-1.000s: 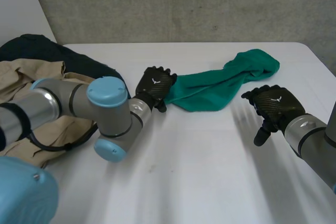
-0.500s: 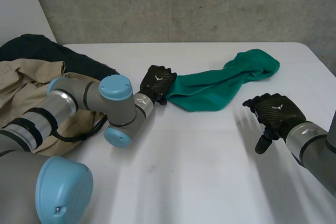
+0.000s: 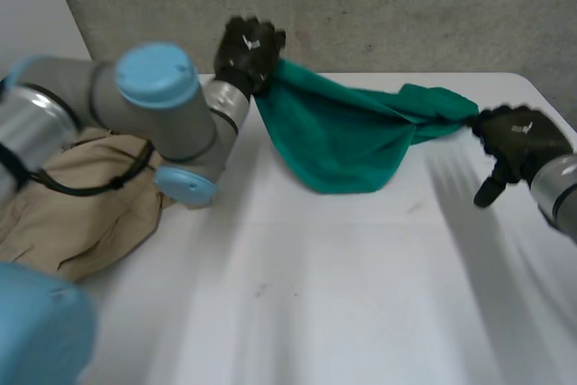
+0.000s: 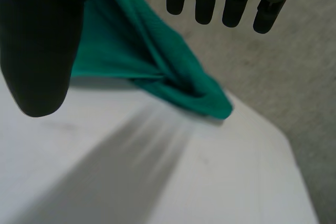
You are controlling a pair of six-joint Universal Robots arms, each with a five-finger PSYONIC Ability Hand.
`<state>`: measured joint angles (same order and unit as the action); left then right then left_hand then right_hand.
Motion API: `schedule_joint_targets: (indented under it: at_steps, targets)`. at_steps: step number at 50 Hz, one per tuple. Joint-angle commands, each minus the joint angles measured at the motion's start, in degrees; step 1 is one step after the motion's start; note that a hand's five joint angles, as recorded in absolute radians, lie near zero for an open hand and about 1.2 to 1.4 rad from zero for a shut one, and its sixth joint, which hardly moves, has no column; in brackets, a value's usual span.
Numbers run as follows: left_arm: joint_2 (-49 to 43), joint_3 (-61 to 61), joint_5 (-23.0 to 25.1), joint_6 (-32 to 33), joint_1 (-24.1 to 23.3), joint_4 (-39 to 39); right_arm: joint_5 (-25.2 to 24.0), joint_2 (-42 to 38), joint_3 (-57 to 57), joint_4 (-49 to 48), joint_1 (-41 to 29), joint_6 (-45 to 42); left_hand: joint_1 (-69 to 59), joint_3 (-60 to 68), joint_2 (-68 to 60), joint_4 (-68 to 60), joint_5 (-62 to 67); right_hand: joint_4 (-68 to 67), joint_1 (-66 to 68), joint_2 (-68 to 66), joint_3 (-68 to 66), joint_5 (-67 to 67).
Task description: Fold the laundry.
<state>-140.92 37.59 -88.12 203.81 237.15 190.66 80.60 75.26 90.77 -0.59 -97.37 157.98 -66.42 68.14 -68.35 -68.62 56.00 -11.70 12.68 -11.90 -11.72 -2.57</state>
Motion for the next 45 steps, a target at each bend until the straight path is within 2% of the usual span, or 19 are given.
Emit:
schedule_joint_targets:
  at_steps: [1,7,12,19,20,22,23,26,27,29,31,33,35,38,41,45]
  targets:
    - [18.5,16.8,1.2,-0.8,-0.6,1.6,-2.7,-7.1,-12.2,3.7,-0.4,3.5,-13.6,11.9,-11.6,-11.4,14.0,1.7,-2.7,1.9,1.7,2.6]
    - [28.7,25.0,1.1,-3.7,-3.2,1.4,-3.2,-16.4,-20.4,3.7,-0.8,13.3,-13.6,11.9,-11.6,-11.4,14.0,1.7,-2.7,1.9,1.7,2.6]
    - [37.2,30.9,1.1,-6.6,-4.1,1.4,-2.4,-27.4,-29.4,3.1,-5.2,22.1,-13.6,11.9,-11.6,-11.4,14.0,1.7,-2.7,1.9,1.7,2.6]
    - [46.1,34.7,1.0,-8.2,-5.4,1.4,-0.4,-39.1,-39.6,3.2,-11.0,25.4,-13.6,11.9,-11.6,-11.4,14.0,-1.4,0.4,-1.2,-1.3,-0.5]
    - [46.7,34.9,1.0,-8.2,-5.4,1.4,-0.2,-40.0,-40.2,3.2,-11.8,25.1,-13.6,11.9,-11.6,-11.4,14.0,-7.4,6.4,-7.2,-7.4,-6.5]
    - [47.9,35.2,1.0,-8.2,-5.5,1.4,0.4,-41.0,-41.1,3.2,-12.7,25.4,-13.6,11.9,-11.6,-11.4,14.0,-34.4,33.4,-34.2,-34.4,-33.5]
    - [49.2,35.4,0.8,-8.1,-5.5,1.4,1.1,-41.2,-41.1,3.2,-12.9,25.5,-13.6,11.9,-11.6,-11.4,14.0,-68.0,67.0,-67.8,-67.9,-67.1]
    - [50.2,35.5,0.6,-8.1,-5.4,1.5,3.9,-39.0,-40.3,2.6,-13.2,24.6,-13.6,11.9,-11.6,-11.4,14.0,-68.3,67.3,-68.1,-68.3,-67.4]
    - [50.6,35.8,0.6,-8.1,-5.0,1.4,5.8,-35.6,-38.8,1.0,-12.8,24.0,-13.6,11.9,-11.6,-11.4,14.0,-68.3,67.3,-68.1,-68.3,-67.4]
    - [50.9,36.2,0.6,-8.0,-4.7,1.4,6.5,-30.1,-35.9,-1.4,-12.8,22.8,-13.6,11.9,-11.6,-11.4,14.0,-68.3,67.3,-68.1,-68.3,-67.4]
    - [51.5,37.4,0.6,-7.6,-4.2,1.2,5.3,-19.6,-31.8,-3.7,-12.5,18.1,-13.6,11.9,-11.6,-11.4,14.0,-68.3,67.3,-68.1,-68.3,-67.4]
    - [52.5,38.4,0.7,-7.6,-3.8,1.2,2.8,-13.4,-29.7,-3.5,-11.6,13.4,-13.6,11.9,-11.6,-11.4,14.0,-68.3,67.3,-68.1,-68.3,-67.4]
    - [54.4,40.5,0.7,-7.7,-3.0,1.0,-2.2,-7.4,-27.5,-1.5,-9.2,5.7,-13.6,11.9,-11.6,-11.4,14.0,-68.3,67.3,-68.1,-68.3,-67.4]
    - [56.9,44.5,1.0,-8.1,-1.2,1.0,-8.1,-4.6,-27.8,5.1,-6.2,-3.6,-13.6,11.9,-11.6,-11.4,14.0,-68.3,67.3,-68.1,-68.3,-67.4]
    - [58.0,48.5,1.2,-8.2,0.3,1.1,-11.3,-3.5,-29.7,11.5,-5.2,-11.2,-13.6,11.9,-11.6,-11.4,14.0,-68.3,67.3,-68.1,-68.3,-67.4]
    - [58.7,55.9,1.5,-8.2,0.8,1.8,-12.7,-5.1,-31.2,15.3,-5.7,-19.3,-13.6,11.9,-11.6,-11.4,14.0,-68.3,67.3,-68.1,-68.3,-67.4]
